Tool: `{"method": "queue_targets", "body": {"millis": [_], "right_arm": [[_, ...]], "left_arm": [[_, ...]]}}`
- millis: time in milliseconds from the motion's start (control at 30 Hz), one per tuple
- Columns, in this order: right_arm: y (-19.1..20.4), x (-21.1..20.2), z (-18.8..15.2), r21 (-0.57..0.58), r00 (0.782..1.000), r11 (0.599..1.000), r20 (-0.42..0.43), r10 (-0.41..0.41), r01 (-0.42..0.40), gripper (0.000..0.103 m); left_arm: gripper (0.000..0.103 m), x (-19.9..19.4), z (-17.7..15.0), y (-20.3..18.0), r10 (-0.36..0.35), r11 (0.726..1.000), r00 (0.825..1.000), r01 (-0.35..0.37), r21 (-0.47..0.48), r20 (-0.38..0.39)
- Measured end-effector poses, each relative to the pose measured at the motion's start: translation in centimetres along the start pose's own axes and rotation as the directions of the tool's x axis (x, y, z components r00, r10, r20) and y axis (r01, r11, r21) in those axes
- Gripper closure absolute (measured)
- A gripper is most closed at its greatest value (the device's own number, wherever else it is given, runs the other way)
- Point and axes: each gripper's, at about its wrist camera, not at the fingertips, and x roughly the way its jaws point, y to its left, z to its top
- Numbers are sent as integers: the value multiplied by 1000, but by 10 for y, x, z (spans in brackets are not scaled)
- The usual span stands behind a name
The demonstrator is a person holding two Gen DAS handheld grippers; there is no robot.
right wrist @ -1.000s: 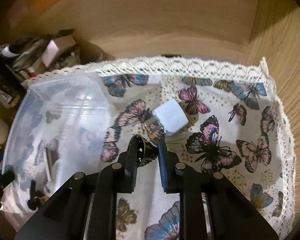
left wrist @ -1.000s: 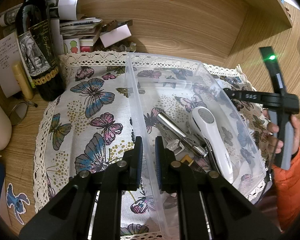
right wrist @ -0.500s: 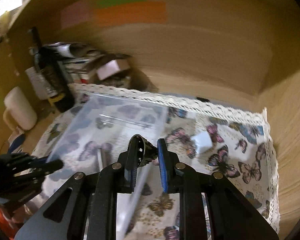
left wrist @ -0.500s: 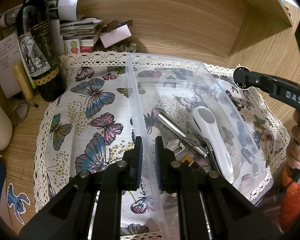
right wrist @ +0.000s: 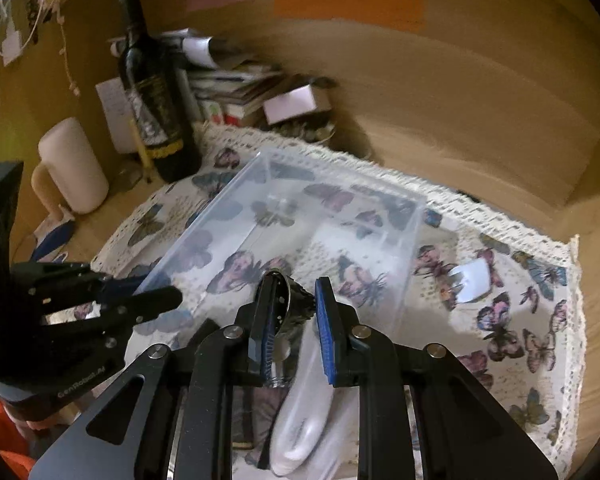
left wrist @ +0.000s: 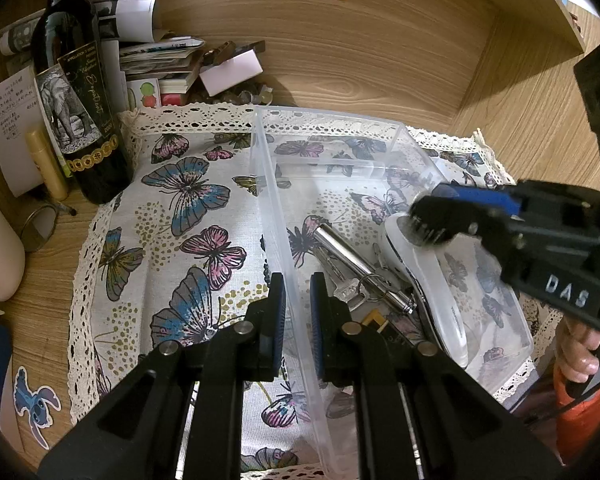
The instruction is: Organize rigid objects
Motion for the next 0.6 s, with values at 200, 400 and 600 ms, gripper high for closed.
{"method": "queue_targets", "body": {"millis": [200, 400, 600], "right_arm": [[-3, -9, -2, 16, 999, 1000, 33, 0, -1, 62], [-18, -32, 1, 55, 995, 998, 98, -33, 27, 61], [-37, -61, 4, 120, 981, 991, 176, -83, 62, 61]], "left_arm": [[93, 0, 0, 0, 0, 1000, 1000, 0, 0, 0], [93, 0, 1, 0, 2, 1000, 1000, -2, 3, 0], [93, 0, 1, 0, 2, 1000, 1000, -2, 1, 1]]}}
